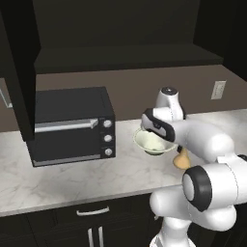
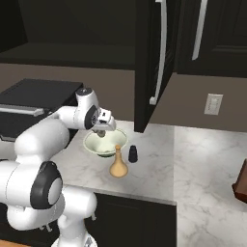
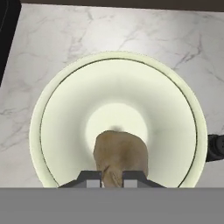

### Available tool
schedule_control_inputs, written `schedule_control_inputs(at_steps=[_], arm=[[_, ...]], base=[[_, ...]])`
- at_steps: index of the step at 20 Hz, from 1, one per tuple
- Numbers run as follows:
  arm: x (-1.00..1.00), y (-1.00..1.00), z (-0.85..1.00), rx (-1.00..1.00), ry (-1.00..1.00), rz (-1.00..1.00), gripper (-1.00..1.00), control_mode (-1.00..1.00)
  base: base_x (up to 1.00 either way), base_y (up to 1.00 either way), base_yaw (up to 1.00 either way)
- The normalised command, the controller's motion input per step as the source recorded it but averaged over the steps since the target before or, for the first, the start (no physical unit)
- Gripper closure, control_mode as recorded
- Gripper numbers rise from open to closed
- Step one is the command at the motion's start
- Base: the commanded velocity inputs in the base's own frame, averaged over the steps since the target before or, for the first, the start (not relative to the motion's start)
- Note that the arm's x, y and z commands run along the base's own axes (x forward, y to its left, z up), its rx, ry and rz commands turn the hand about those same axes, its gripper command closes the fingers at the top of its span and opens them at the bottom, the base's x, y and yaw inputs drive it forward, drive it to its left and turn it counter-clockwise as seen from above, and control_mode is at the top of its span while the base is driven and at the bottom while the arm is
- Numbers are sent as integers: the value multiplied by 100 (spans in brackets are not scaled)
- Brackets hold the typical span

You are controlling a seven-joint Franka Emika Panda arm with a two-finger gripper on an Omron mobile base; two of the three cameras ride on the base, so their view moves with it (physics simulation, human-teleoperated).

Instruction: Retrieve the bottle and the shaker from the cabinet and place them next to the mixing bowl on the counter. Then add garlic from the fridge to the mixing bowl.

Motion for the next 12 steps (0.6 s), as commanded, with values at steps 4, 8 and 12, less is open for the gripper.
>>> schedule_control_inputs(at_steps=[4,8,12], arm=[[16,0,-32,0,0,0,100,-100],[3,0,-42,0,0,0,100,-100],[1,0,-47,0,0,0,100,-100]], base=[[0,0,0],[0,0,0],[0,0,0]])
